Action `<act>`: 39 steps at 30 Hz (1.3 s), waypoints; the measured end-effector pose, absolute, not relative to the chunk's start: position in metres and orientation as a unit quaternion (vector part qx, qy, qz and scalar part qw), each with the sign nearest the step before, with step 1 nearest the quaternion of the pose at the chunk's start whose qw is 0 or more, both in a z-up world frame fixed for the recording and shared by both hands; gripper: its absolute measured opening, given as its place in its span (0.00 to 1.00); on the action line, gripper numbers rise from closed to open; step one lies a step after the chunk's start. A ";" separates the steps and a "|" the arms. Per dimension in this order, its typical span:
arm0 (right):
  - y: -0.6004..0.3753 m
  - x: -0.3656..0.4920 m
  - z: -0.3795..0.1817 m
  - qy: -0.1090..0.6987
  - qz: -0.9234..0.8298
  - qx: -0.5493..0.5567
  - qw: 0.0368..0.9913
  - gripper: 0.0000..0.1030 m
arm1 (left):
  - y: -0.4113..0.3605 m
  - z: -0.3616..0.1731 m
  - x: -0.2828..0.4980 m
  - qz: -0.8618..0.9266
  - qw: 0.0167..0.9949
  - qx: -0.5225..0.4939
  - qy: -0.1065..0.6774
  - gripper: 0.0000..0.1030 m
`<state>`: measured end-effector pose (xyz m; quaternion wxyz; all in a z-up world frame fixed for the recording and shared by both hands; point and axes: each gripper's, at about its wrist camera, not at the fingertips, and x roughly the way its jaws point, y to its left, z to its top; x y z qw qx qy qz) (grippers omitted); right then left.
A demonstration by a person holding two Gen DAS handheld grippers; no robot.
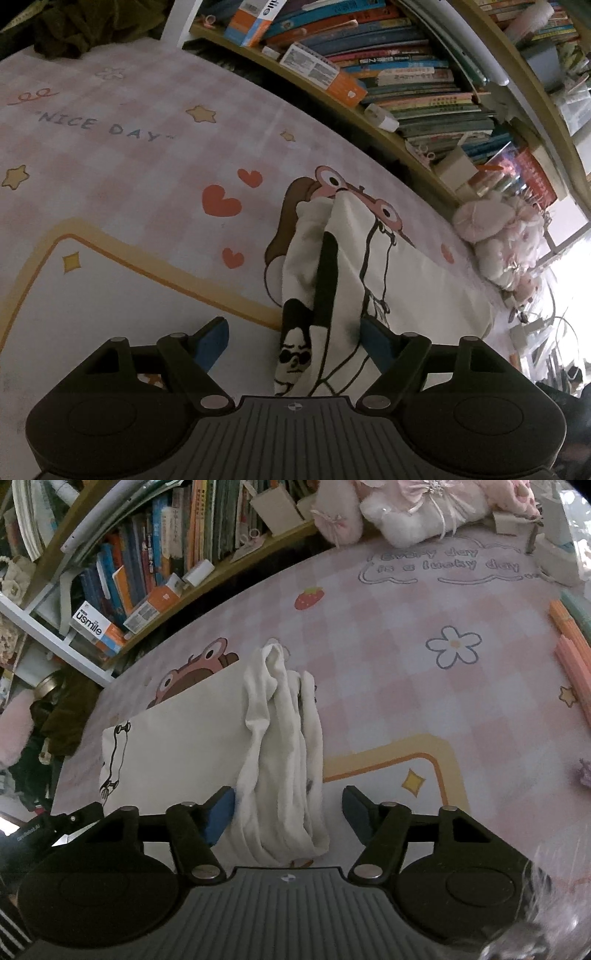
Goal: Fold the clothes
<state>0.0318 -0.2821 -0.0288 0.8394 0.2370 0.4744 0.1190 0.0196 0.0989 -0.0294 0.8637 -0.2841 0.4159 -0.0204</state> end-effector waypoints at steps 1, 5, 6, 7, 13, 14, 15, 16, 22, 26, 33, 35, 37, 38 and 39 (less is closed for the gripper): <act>-0.280 0.033 -0.029 0.475 0.122 0.235 0.839 0.45 | 0.098 -0.030 0.022 -0.023 0.863 -0.284 0.417 0.71; -0.268 0.039 -0.029 0.476 0.131 0.216 0.842 0.33 | 0.089 -0.031 0.029 -0.031 0.857 -0.285 0.429 0.41; -0.267 0.038 -0.027 0.472 0.134 0.212 0.845 0.26 | 0.086 -0.029 0.029 -0.030 0.859 -0.279 0.429 0.36; -0.266 0.036 -0.024 0.466 0.137 0.205 0.850 0.21 | 0.083 -0.026 0.027 -0.029 0.864 -0.268 0.426 0.32; -0.267 0.016 -0.002 0.428 0.169 0.186 0.868 0.17 | 0.067 -0.003 0.012 -0.044 0.883 -0.221 0.411 0.22; -0.268 0.014 -0.002 0.432 0.167 0.191 0.865 0.17 | 0.067 -0.003 0.011 -0.046 0.881 -0.222 0.415 0.22; -0.270 0.012 -0.002 0.438 0.165 0.195 0.862 0.17 | 0.069 -0.003 0.010 -0.049 0.878 -0.226 0.418 0.23; -0.272 0.010 -0.003 0.445 0.163 0.201 0.857 0.17 | 0.070 -0.003 0.008 -0.053 0.876 -0.230 0.421 0.23; -0.282 -0.005 -0.006 0.481 0.161 0.225 0.832 0.17 | 0.076 -0.005 -0.005 -0.073 0.862 -0.232 0.445 0.24; -0.289 -0.008 -0.013 0.493 0.151 0.239 0.823 0.28 | 0.081 -0.013 -0.006 -0.068 0.855 -0.241 0.454 0.35; -0.292 0.002 -0.026 0.505 0.137 0.254 0.814 0.42 | 0.084 -0.025 -0.002 -0.076 0.844 -0.268 0.459 0.59; -0.288 0.005 -0.031 0.509 0.142 0.258 0.809 0.44 | 0.080 -0.025 0.001 -0.089 0.841 -0.272 0.459 0.57; -0.282 0.007 -0.031 0.505 0.148 0.257 0.810 0.41 | 0.073 -0.025 0.002 -0.084 0.844 -0.264 0.459 0.49; -0.277 0.008 -0.031 0.506 0.150 0.250 0.812 0.36 | 0.069 -0.025 0.002 -0.079 0.846 -0.259 0.460 0.40; -0.273 0.009 -0.030 0.507 0.151 0.242 0.813 0.30 | 0.066 -0.021 0.001 -0.078 0.849 -0.251 0.457 0.36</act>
